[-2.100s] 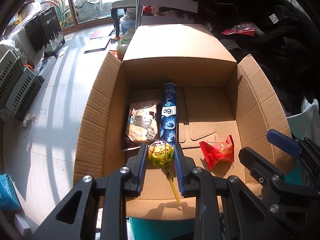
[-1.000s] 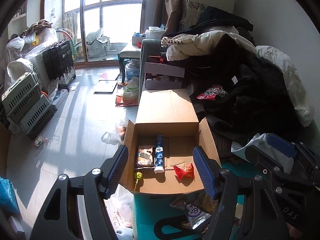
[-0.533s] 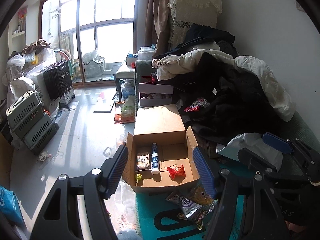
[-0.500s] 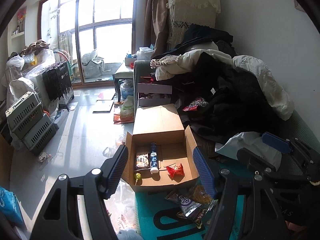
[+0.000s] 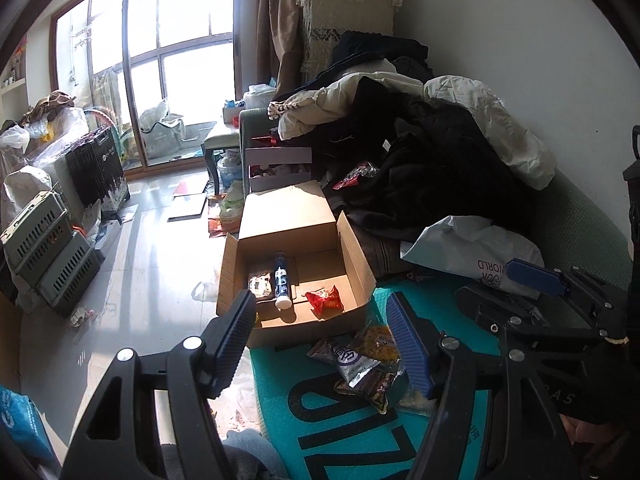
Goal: Organize snacks
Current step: 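Withdraw both open tools from the box toward the snack pile, then move both open tools down over the snack packs on the teal mat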
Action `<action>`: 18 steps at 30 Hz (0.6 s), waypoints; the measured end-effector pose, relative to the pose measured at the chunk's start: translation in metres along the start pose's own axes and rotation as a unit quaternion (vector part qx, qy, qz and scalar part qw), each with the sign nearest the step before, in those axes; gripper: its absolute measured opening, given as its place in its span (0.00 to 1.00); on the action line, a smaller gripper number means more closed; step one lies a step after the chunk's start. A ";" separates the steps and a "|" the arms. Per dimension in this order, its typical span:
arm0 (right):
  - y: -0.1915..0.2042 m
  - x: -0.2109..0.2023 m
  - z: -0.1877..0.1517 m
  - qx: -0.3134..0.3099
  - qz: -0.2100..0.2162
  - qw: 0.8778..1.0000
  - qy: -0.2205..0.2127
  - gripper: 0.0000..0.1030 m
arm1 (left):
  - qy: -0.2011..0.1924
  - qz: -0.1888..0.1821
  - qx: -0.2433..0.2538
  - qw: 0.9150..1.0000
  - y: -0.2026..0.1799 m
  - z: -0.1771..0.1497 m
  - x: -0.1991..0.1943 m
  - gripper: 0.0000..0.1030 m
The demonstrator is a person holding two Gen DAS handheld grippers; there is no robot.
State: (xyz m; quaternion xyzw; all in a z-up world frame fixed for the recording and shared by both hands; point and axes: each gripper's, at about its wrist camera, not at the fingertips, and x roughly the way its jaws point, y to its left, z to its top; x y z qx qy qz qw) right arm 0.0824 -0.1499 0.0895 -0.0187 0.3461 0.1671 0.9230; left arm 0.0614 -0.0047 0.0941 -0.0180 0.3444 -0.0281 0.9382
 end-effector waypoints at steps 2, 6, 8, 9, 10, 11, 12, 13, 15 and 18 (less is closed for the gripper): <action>-0.006 0.002 -0.012 0.011 0.001 1.000 0.010 0.70 | 0.006 -0.007 0.008 1.000 -0.006 -0.010 0.004 0.65; -0.018 0.010 -0.040 0.027 -0.004 0.999 0.032 0.70 | 0.033 -0.022 0.025 0.999 -0.021 -0.036 0.018 0.65; -0.024 0.015 -0.054 0.035 -0.005 0.998 0.046 0.70 | 0.049 -0.041 0.021 0.998 -0.025 -0.047 0.026 0.65; -0.027 0.018 -0.062 0.040 -0.006 0.998 0.054 0.70 | 0.056 -0.051 0.017 0.997 -0.026 -0.053 0.030 0.65; -0.031 0.021 -0.069 0.047 -0.007 0.997 0.062 0.70 | 0.061 -0.057 0.013 0.996 -0.027 -0.058 0.033 0.65; -0.034 0.023 -0.076 0.054 -0.006 0.996 0.068 0.69 | 0.067 -0.063 0.010 0.996 -0.028 -0.063 0.037 0.65; -0.038 0.026 -0.085 0.062 -0.004 0.995 0.074 0.70 | 0.072 -0.071 0.007 0.995 -0.028 -0.069 0.040 0.65; -0.041 0.030 -0.093 0.068 -0.003 0.994 0.082 0.70 | 0.077 -0.076 0.008 0.994 -0.030 -0.075 0.044 0.65; -0.045 0.039 -0.110 0.077 -0.008 0.992 0.102 0.70 | 0.089 -0.078 0.012 0.993 -0.033 -0.087 0.052 0.65; -0.053 0.051 -0.133 0.086 -0.018 0.988 0.126 0.69 | 0.109 -0.082 0.019 0.990 -0.038 -0.105 0.063 0.65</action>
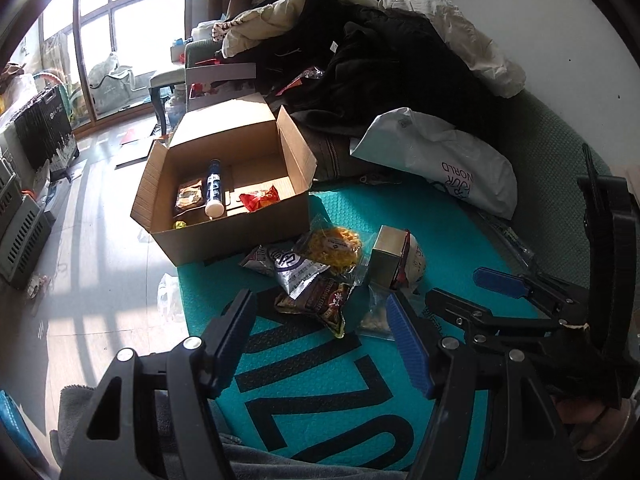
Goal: Organize snacks
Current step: 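Move both open tools down over the snack packs on the teal mat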
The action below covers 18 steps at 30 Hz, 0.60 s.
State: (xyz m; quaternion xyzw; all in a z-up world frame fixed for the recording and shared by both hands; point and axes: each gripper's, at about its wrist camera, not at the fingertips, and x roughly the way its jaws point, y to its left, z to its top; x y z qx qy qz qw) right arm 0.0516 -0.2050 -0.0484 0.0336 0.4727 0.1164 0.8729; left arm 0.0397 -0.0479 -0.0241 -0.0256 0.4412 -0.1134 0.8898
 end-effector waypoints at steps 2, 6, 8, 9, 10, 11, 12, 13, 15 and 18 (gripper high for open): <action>-0.007 0.010 -0.011 0.014 -0.001 1.000 0.012 0.70 | 0.012 -0.009 0.001 1.000 -0.001 -0.009 0.008 0.65; -0.019 0.031 -0.032 0.034 -0.005 0.999 0.035 0.70 | 0.033 -0.004 0.002 0.999 -0.002 -0.022 0.024 0.65; -0.023 0.042 -0.039 0.048 -0.004 0.998 0.051 0.70 | 0.042 0.001 -0.002 0.999 -0.001 -0.026 0.032 0.65; -0.025 0.049 -0.041 0.055 -0.003 0.997 0.062 0.72 | 0.045 0.004 -0.005 0.999 0.000 -0.027 0.036 0.65; -0.027 0.055 -0.043 0.062 -0.002 0.995 0.072 0.74 | 0.048 0.007 -0.006 0.999 0.001 -0.028 0.040 0.65; -0.030 0.061 -0.045 0.070 -0.002 0.994 0.078 0.76 | 0.052 0.009 -0.009 0.999 0.003 -0.028 0.044 0.65; -0.032 0.066 -0.046 0.078 -0.003 0.994 0.083 0.78 | 0.054 0.012 -0.011 0.998 0.005 -0.029 0.048 0.65; -0.034 0.071 -0.047 0.083 -0.005 0.993 0.086 0.78 | 0.058 0.013 -0.013 0.998 0.007 -0.029 0.052 0.65; -0.038 0.082 -0.047 0.092 -0.011 0.992 0.090 0.81 | 0.064 0.011 -0.018 0.998 0.012 -0.029 0.060 0.65; -0.043 0.099 -0.043 0.108 -0.015 0.989 0.098 0.82 | 0.074 0.012 -0.021 0.997 0.019 -0.028 0.074 0.65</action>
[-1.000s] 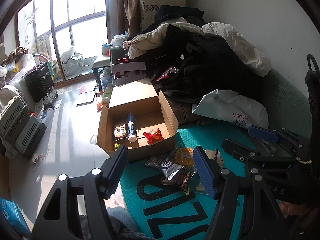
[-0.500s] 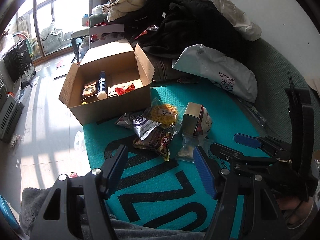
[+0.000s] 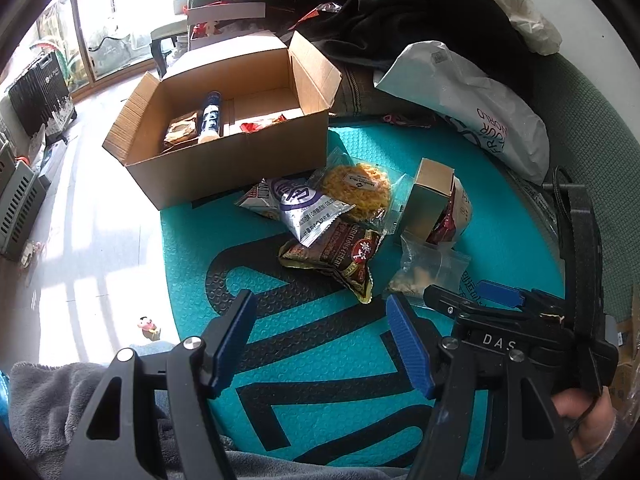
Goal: Organize snacks
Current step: 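Move both open tools down over the snack packs on the teal mat, then grasp the silver purple-print pack with the left tool while the right tool grasps the clear bag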
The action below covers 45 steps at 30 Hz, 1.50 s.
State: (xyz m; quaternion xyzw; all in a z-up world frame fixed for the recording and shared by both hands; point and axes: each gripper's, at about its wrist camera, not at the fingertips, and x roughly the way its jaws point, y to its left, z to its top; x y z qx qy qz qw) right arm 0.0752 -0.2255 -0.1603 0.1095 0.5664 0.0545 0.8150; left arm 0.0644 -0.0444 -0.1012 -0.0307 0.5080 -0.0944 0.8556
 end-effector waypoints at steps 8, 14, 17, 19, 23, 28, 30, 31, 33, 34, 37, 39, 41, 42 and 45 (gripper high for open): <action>-0.005 0.038 0.020 0.043 -0.011 0.999 0.023 0.82 | 0.022 -0.010 -0.009 1.000 0.017 0.017 0.031 0.65; -0.009 0.046 0.024 0.044 -0.029 0.998 0.021 0.77 | 0.037 -0.026 -0.014 0.999 0.023 0.029 0.054 0.64; -0.015 0.043 0.026 0.036 -0.028 0.999 0.020 0.64 | 0.043 -0.038 -0.015 0.998 0.022 0.035 0.065 0.65; -0.021 0.041 0.024 0.037 -0.021 0.999 0.023 0.62 | 0.048 -0.039 -0.018 0.998 0.021 0.038 0.072 0.65; -0.030 0.038 0.023 0.037 -0.016 0.999 0.026 0.62 | 0.048 -0.046 -0.044 0.997 0.022 0.046 0.078 0.65; -0.038 0.034 0.019 0.036 -0.013 0.999 0.030 0.62 | 0.034 -0.029 -0.071 0.996 0.026 0.063 0.078 0.65; -0.040 0.034 0.019 0.036 -0.014 0.999 0.032 0.62 | 0.025 -0.019 -0.078 0.996 0.027 0.071 0.080 0.65; -0.041 0.033 0.019 0.035 -0.014 0.999 0.032 0.62 | 0.022 -0.016 -0.084 0.996 0.027 0.074 0.082 0.65; -0.039 0.035 0.023 0.033 -0.014 0.999 0.033 0.62 | 0.019 -0.008 -0.096 0.995 0.028 0.082 0.088 0.65; -0.039 0.036 0.026 0.032 -0.014 0.999 0.034 0.62 | 0.020 -0.002 -0.100 0.995 0.028 0.085 0.091 0.65; -0.035 0.040 0.033 0.033 -0.013 0.999 0.035 0.62 | 0.024 0.028 -0.109 0.993 0.027 0.091 0.104 0.65; -0.033 0.042 0.036 0.035 -0.012 0.999 0.036 0.62 | 0.032 0.054 -0.115 0.991 0.027 0.093 0.114 0.65; -0.032 0.044 0.037 0.035 -0.012 0.999 0.036 0.62 | 0.046 0.063 -0.125 0.989 0.030 0.092 0.125 0.65; -0.032 0.044 0.036 0.034 -0.013 0.999 0.036 0.62 | 0.051 0.056 -0.133 0.988 0.033 0.090 0.130 0.65; -0.032 0.042 0.034 0.035 -0.013 0.999 0.034 0.62 | 0.072 0.046 -0.145 0.986 0.038 0.086 0.141 0.65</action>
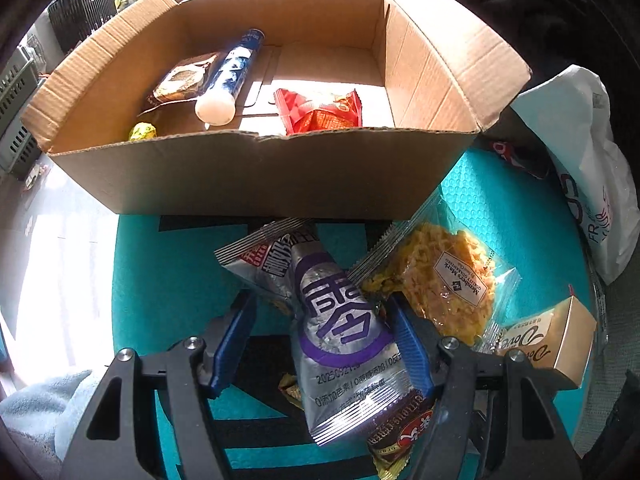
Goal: Organize snacks
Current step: 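Grasp the silver purple-print pack with the left tool while the right tool grasps the clear bag, then lift the silver pack and clear bag with both tools toward the box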
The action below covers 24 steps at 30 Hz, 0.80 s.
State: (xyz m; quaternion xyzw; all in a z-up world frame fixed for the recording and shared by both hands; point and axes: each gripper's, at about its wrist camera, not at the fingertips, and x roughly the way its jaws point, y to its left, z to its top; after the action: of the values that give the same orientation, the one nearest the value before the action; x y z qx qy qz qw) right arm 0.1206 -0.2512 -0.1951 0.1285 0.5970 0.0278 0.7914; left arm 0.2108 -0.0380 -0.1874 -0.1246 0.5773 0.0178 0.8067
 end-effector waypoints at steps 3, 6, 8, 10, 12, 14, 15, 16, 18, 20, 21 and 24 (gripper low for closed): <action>0.002 0.000 -0.003 -0.001 -0.003 1.000 -0.002 0.62 | 0.014 -0.001 0.004 1.000 0.003 -0.002 0.007 0.64; 0.005 -0.001 -0.005 -0.005 -0.007 1.000 -0.004 0.62 | 0.025 -0.006 0.018 1.000 0.005 -0.007 0.011 0.46; 0.006 -0.002 -0.007 -0.007 -0.008 1.000 -0.004 0.61 | 0.029 -0.009 0.024 0.999 0.008 -0.013 0.010 0.41; 0.007 -0.004 -0.010 -0.010 -0.011 1.000 -0.005 0.61 | 0.035 -0.018 0.026 0.999 0.013 -0.019 0.007 0.38; 0.007 -0.005 -0.014 -0.014 -0.012 1.000 -0.005 0.61 | 0.037 -0.018 0.026 0.999 0.019 -0.027 0.003 0.37; 0.008 -0.006 -0.019 -0.017 -0.012 1.000 -0.005 0.60 | 0.039 -0.015 0.026 0.999 0.023 -0.037 -0.003 0.37; 0.008 -0.007 -0.022 -0.019 -0.013 1.000 -0.005 0.59 | 0.041 -0.016 0.025 0.999 0.026 -0.042 -0.005 0.37; 0.008 -0.008 -0.025 -0.022 -0.013 1.000 -0.005 0.58 | 0.044 -0.017 0.025 0.999 0.029 -0.046 -0.007 0.37; 0.009 -0.009 -0.032 -0.029 -0.012 1.000 -0.002 0.58 | 0.053 -0.015 0.027 0.998 0.032 -0.055 -0.010 0.37; 0.011 -0.010 -0.039 -0.037 -0.010 0.999 0.001 0.58 | 0.059 -0.013 0.032 0.998 0.033 -0.063 -0.013 0.37; 0.011 -0.011 -0.043 -0.041 -0.010 0.999 0.003 0.58 | 0.063 -0.012 0.035 0.997 0.033 -0.067 -0.014 0.37; 0.011 -0.014 -0.055 -0.051 -0.008 0.999 0.008 0.58 | 0.077 -0.012 0.037 0.996 0.028 -0.076 -0.019 0.37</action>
State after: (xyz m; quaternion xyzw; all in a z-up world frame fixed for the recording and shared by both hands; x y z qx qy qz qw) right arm 0.0659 -0.2336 -0.1936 0.0827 0.6021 0.0527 0.7924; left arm 0.1297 -0.0252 -0.1979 -0.1024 0.6363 -0.0229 0.7643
